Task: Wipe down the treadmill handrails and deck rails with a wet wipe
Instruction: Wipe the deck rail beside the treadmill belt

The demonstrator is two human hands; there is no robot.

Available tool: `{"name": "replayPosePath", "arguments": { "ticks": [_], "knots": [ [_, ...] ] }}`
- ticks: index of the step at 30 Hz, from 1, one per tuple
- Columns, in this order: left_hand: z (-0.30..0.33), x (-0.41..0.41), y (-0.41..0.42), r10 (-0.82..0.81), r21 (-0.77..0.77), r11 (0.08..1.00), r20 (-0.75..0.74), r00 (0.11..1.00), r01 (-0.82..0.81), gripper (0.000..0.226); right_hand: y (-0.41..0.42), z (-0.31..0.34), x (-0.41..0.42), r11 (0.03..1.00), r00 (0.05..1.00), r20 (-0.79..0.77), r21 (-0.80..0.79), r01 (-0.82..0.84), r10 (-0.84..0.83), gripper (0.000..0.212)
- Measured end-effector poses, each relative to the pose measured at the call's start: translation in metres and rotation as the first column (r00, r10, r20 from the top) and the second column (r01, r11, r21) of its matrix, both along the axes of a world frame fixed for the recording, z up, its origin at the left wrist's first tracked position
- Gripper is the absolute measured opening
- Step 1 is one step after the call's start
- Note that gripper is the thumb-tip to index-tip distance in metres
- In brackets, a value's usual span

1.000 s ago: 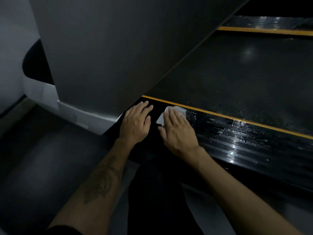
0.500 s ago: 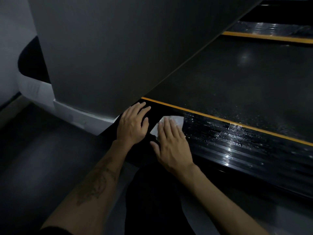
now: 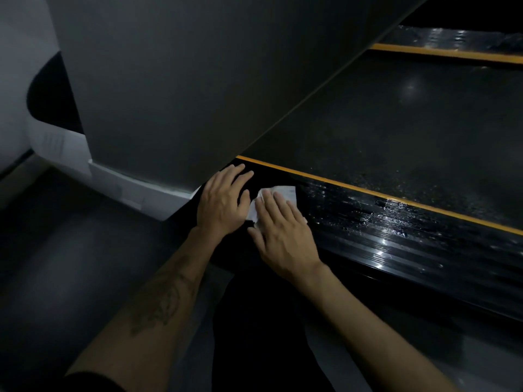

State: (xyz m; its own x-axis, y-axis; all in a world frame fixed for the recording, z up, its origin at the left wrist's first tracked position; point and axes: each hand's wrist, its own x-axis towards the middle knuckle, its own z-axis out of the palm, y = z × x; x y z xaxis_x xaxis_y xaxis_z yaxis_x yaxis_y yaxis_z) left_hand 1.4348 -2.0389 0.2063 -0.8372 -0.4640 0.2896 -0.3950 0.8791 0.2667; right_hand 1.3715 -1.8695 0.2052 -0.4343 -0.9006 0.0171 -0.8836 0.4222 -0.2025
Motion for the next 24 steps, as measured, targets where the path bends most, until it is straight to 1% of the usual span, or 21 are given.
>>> {"name": "replayPosePath", "arguments": {
  "ticks": [4, 7, 10, 12, 14, 16, 19, 21, 24],
  "knots": [
    [0.000, 0.000, -0.001, 0.004, 0.008, 1.000, -0.006, 1.000, -0.004, 0.049, -0.002, 0.006, -0.017, 0.998, 0.998, 0.016, 0.017, 0.059, -0.060, 0.072],
    [-0.001, 0.001, 0.000, 0.007, 0.013, 1.000, -0.020, 1.000, -0.007, 0.050, 0.012, 0.003, 0.004, 0.996, 0.996, -0.017, 0.021, 0.088, -0.087, 0.076],
    [-0.002, 0.001, -0.001, 0.004, 0.015, 1.000, -0.034, 0.999, -0.003, 0.052, 0.014, 0.000, 0.018, 0.999, 0.999, -0.047, 0.044, 0.030, -0.028, 0.074],
    [-0.003, 0.001, -0.002, 0.000, 0.017, 1.000, -0.031, 1.000, 0.001, 0.052, 0.005, 0.001, 0.011, 0.999, 0.999, -0.042, 0.037, -0.017, 0.019, 0.069],
    [-0.003, 0.001, -0.003, -0.001, 0.023, 1.000, -0.028, 1.000, 0.001, 0.050, -0.002, 0.003, 0.001, 0.999, 0.999, -0.043, 0.046, -0.024, 0.026, 0.068],
    [-0.004, 0.001, -0.004, 0.001, 0.021, 1.000, -0.032, 0.999, 0.000, 0.049, 0.000, 0.003, -0.001, 0.998, 0.999, -0.034, 0.055, 0.025, -0.024, 0.071],
    [-0.005, 0.001, -0.003, -0.001, 0.016, 1.000, -0.039, 0.999, 0.002, 0.050, 0.013, -0.003, 0.020, 0.994, 0.994, -0.048, 0.046, 0.097, -0.095, 0.074],
    [-0.005, 0.000, -0.003, -0.002, 0.015, 1.000, -0.037, 0.999, 0.002, 0.050, 0.013, -0.008, 0.028, 0.996, 0.997, -0.055, 0.062, 0.060, -0.057, 0.070],
    [-0.004, 0.000, -0.002, 0.007, 0.025, 1.000, -0.016, 1.000, -0.006, 0.050, 0.003, -0.002, 0.018, 0.999, 0.998, -0.061, 0.053, -0.010, 0.013, 0.066]
  ]
}}
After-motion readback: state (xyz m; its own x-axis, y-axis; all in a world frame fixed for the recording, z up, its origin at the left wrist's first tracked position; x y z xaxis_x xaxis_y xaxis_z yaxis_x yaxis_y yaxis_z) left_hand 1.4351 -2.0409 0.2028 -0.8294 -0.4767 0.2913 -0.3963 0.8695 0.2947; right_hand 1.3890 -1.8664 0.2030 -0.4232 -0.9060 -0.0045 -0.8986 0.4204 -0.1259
